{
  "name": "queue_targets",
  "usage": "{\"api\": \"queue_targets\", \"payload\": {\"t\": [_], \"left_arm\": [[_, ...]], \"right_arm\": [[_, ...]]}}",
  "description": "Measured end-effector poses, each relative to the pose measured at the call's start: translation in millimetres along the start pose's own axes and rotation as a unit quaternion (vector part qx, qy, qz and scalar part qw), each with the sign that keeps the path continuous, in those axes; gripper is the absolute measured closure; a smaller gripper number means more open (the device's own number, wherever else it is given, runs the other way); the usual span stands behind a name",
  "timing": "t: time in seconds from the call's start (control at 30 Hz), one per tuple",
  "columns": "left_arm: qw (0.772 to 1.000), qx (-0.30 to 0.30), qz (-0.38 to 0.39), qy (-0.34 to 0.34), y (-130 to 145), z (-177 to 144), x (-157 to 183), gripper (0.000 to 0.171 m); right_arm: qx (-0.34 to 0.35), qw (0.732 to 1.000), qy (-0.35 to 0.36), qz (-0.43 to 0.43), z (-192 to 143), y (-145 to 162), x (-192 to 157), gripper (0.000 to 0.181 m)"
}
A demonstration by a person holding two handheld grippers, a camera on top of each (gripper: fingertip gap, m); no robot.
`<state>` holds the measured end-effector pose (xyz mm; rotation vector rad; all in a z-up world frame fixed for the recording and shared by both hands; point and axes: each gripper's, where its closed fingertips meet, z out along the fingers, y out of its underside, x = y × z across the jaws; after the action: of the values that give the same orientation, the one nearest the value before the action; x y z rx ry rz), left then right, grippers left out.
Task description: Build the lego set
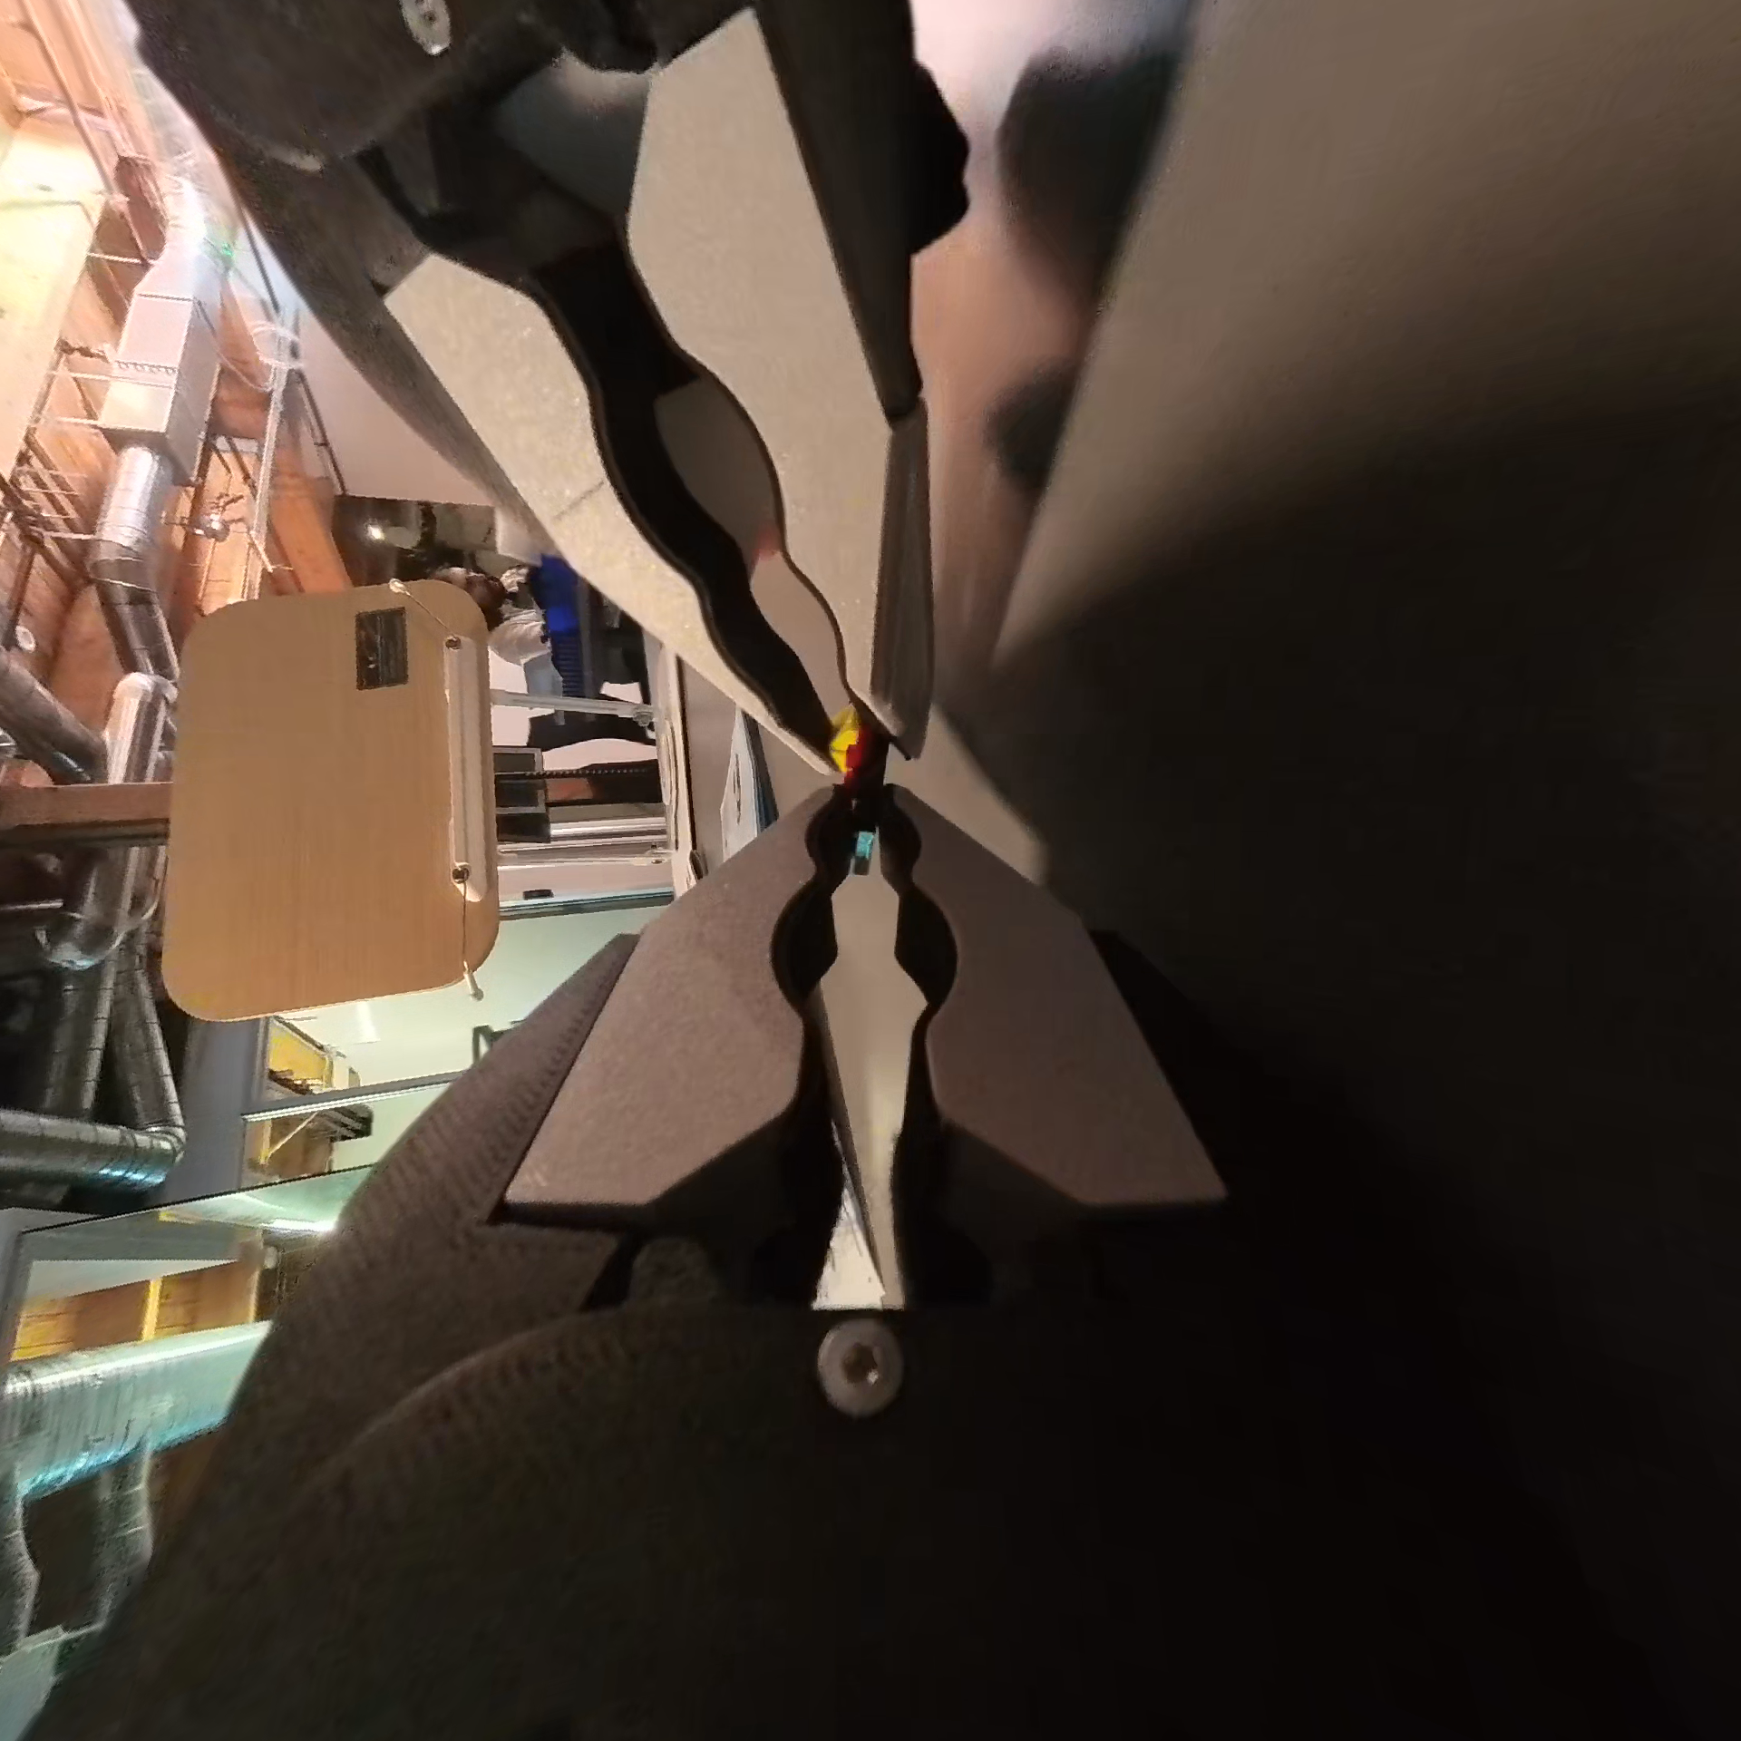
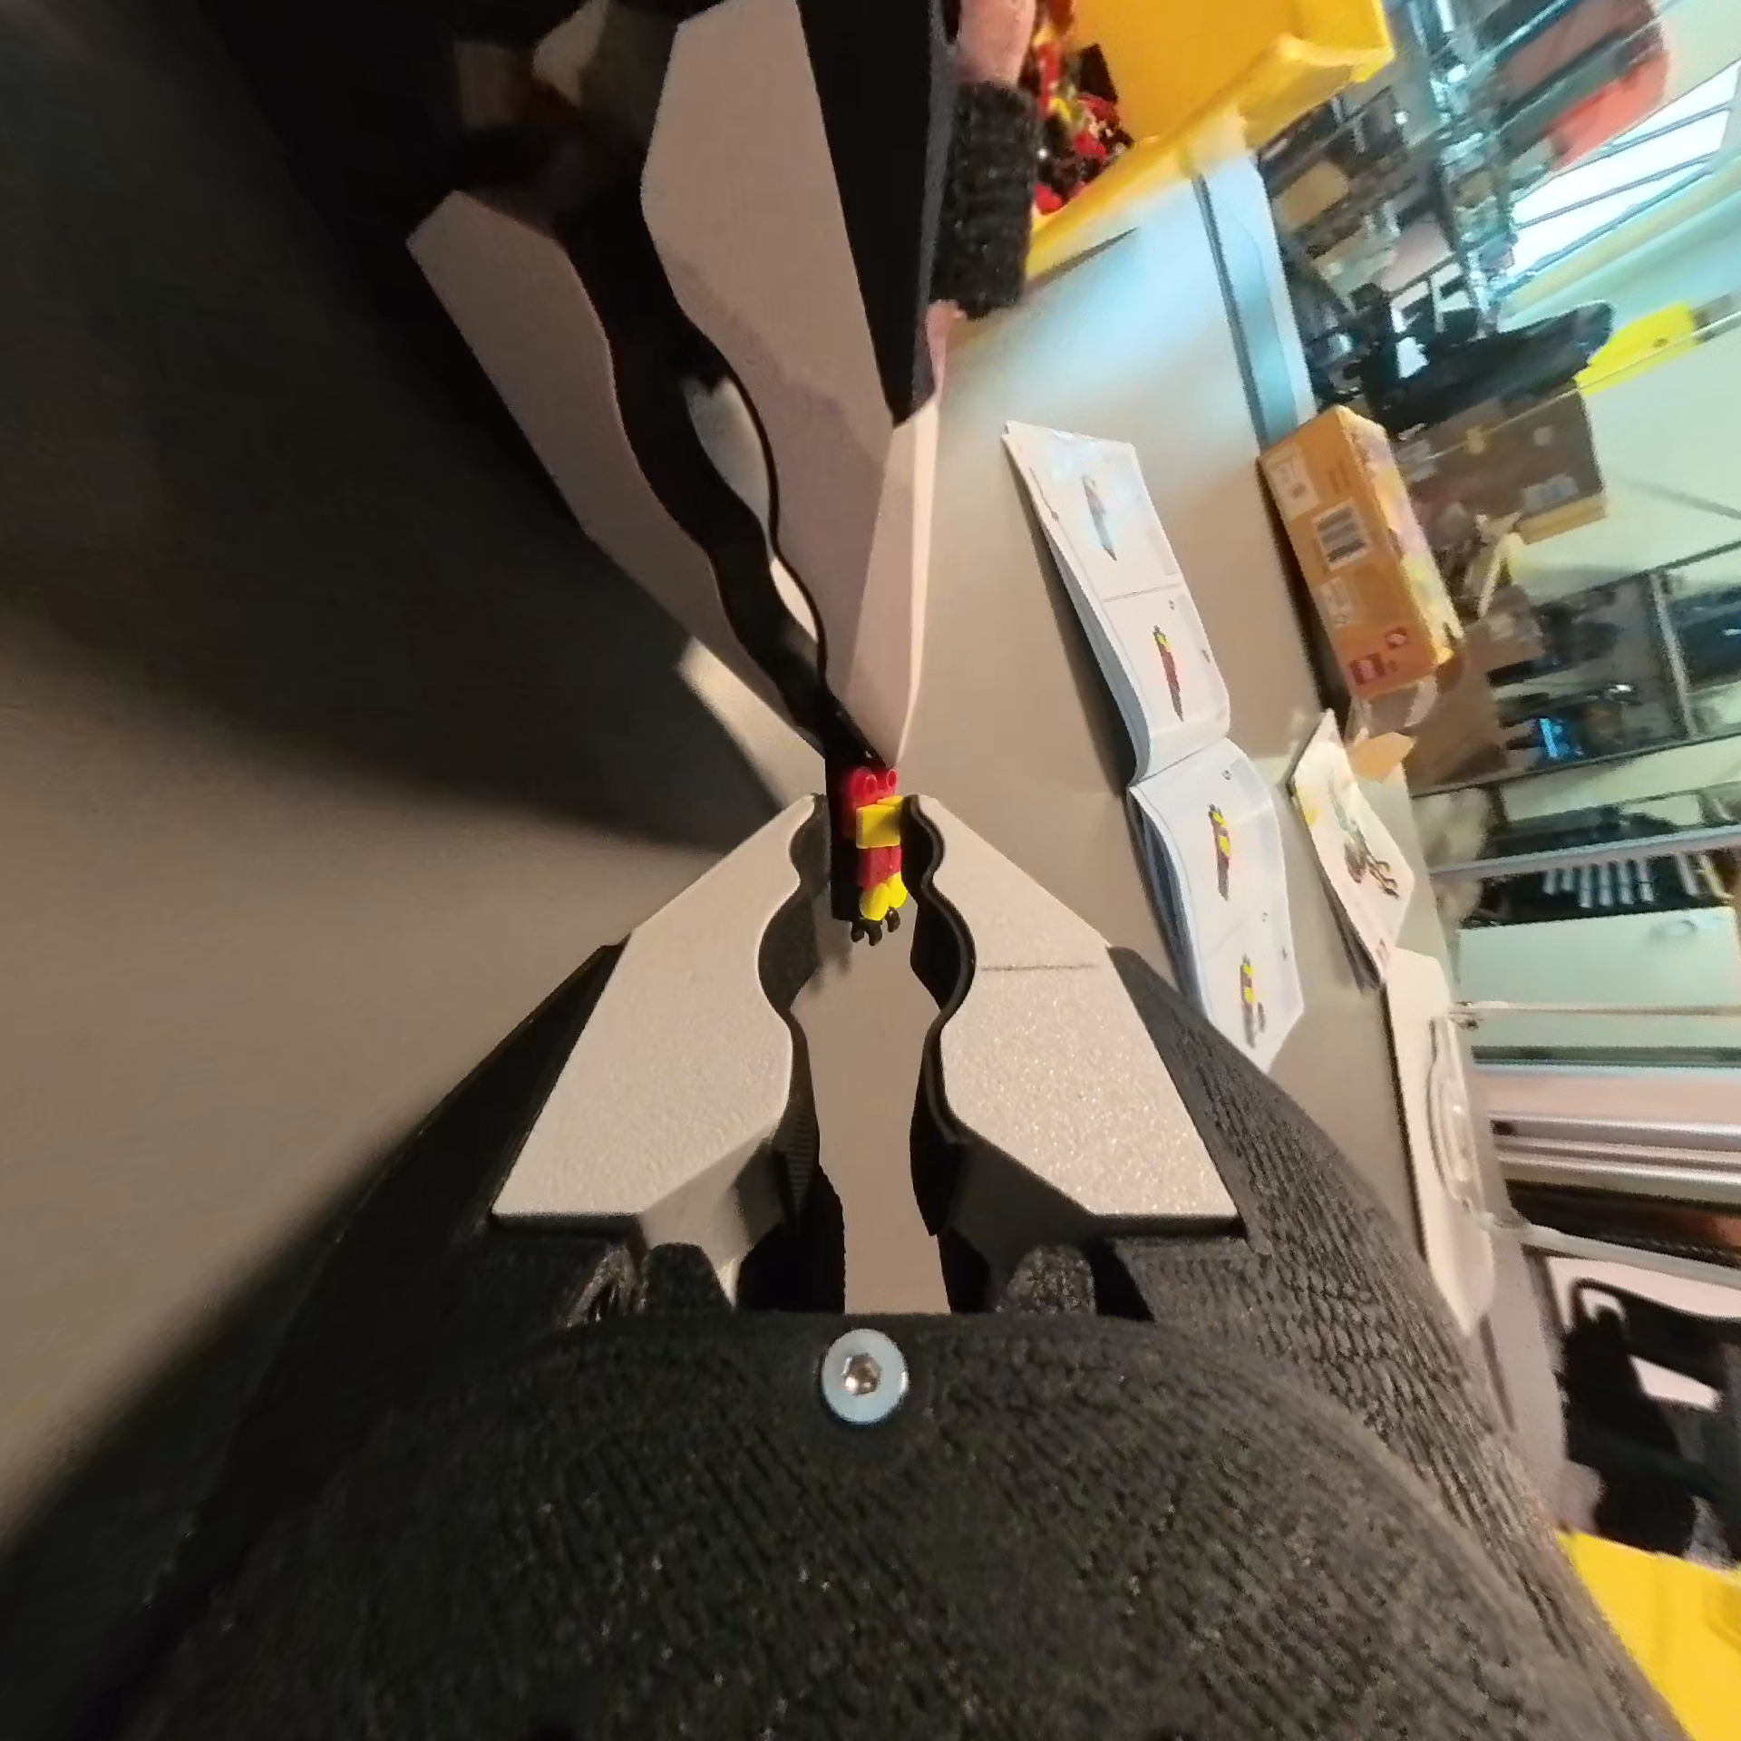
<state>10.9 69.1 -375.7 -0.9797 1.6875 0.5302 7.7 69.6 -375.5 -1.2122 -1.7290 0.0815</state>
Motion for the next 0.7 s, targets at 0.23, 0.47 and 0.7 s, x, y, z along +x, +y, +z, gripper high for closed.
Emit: {"api": "queue_targets", "payload": {"t": [0.23, 0.47, 0.7], "left_arm": [[0.999, 0.004, -0.026, 0.022, -0.4, -0.1, 4.4, 0.167], [0.995, 0.004, -0.094, 0.033, 4.1, -0.4, 0.1, 0.167], [0.993, 0.006, -0.112, 0.035, 4.1, -0.9, -0.8, 0.167]], "right_arm": [[0.004, 0.999, -0.032, 0.012, 1.3, 0.6, -3.0, 0.168], [0.013, 1.000, 0.027, 0.007, 2.4, -1.5, 4.4, 0.168], [0.016, 0.998, 0.058, -0.002, 2.4, -1.3, 6.6, 0.168]]}}
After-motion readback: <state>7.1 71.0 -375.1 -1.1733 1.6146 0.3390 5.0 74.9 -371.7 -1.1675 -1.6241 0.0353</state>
